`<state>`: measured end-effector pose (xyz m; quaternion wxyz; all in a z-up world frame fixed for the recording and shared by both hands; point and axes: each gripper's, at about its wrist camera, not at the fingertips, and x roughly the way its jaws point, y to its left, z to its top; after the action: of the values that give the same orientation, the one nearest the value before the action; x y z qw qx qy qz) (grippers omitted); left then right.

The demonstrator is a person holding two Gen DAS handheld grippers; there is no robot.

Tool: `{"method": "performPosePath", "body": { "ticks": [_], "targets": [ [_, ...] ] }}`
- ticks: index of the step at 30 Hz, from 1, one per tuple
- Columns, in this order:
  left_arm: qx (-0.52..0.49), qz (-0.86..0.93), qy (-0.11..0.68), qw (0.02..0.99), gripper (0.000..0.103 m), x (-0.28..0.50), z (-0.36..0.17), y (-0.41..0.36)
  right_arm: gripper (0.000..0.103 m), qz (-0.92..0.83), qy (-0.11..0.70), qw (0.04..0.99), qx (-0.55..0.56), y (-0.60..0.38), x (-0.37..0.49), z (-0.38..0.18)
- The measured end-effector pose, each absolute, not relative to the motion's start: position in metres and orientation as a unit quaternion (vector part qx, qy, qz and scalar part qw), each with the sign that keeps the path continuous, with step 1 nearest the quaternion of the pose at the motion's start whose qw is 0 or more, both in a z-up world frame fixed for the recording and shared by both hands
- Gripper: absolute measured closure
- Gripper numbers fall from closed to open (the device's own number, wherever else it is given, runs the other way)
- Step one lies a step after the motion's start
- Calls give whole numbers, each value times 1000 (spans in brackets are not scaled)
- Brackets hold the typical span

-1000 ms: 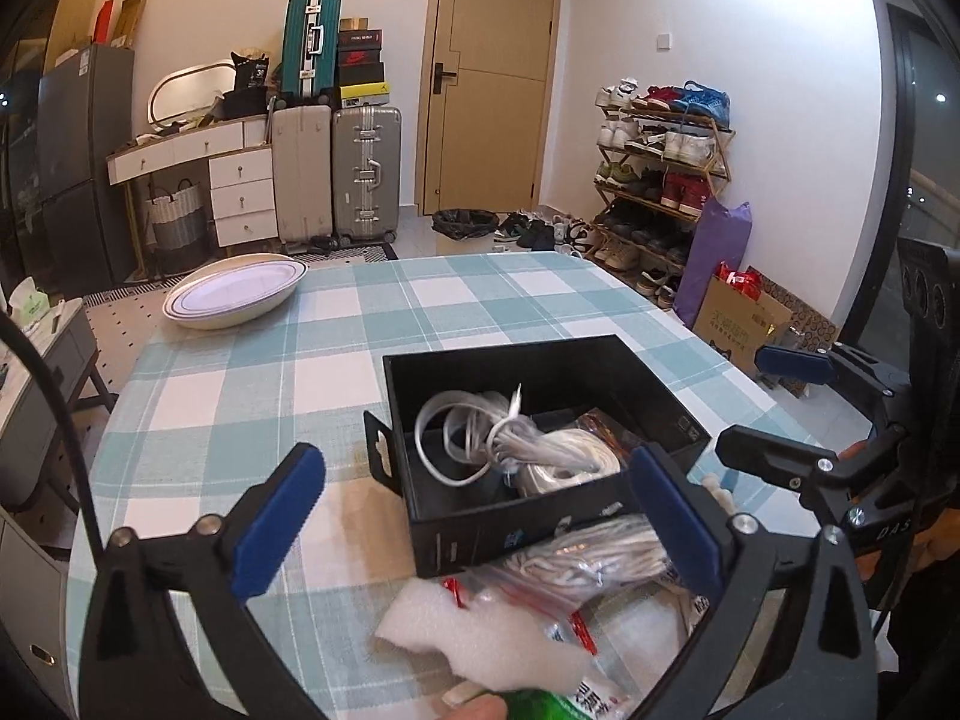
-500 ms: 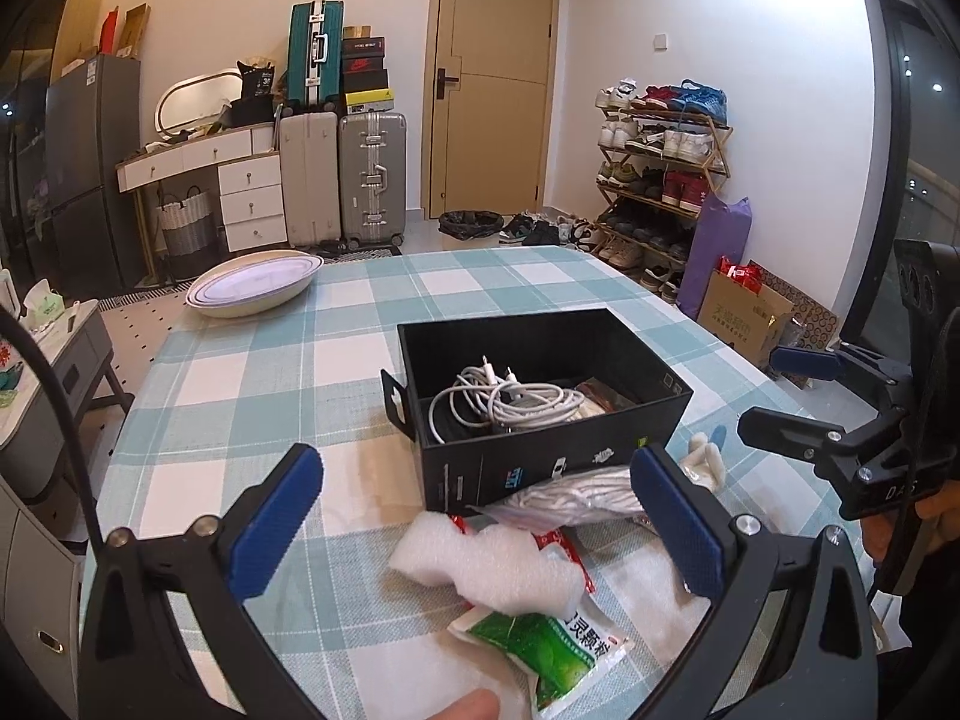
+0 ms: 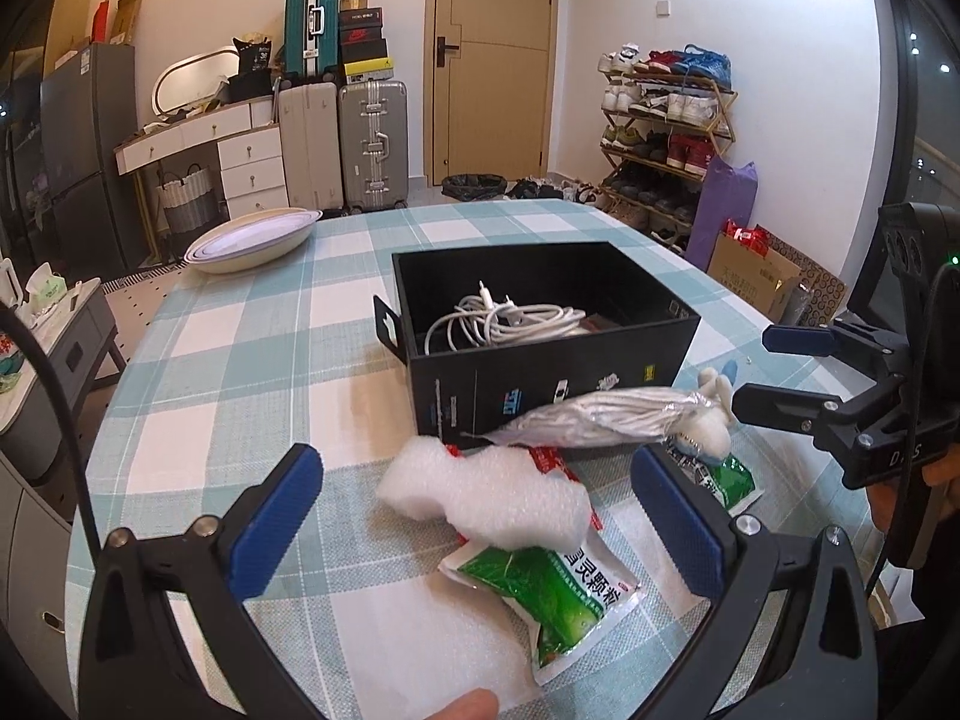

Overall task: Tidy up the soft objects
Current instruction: 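Open both tools and withdraw them from the box, then reach the right tool to the white plush toy and grasp it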

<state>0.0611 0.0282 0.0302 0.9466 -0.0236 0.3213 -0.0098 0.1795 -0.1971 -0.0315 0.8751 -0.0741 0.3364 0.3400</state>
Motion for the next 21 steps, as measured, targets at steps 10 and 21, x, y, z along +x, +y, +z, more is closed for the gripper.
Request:
{"method": "performPosePath", "body": {
  "ticks": [10,21],
  "targets": [
    [-30,-18,335,942,0,63,24,29,1,336,371,863,-70,-198,190,-46],
    [-47,-19,344,938,0,66,21,36,1,337,401,849,-72,-195,194,-61]
  ]
}}
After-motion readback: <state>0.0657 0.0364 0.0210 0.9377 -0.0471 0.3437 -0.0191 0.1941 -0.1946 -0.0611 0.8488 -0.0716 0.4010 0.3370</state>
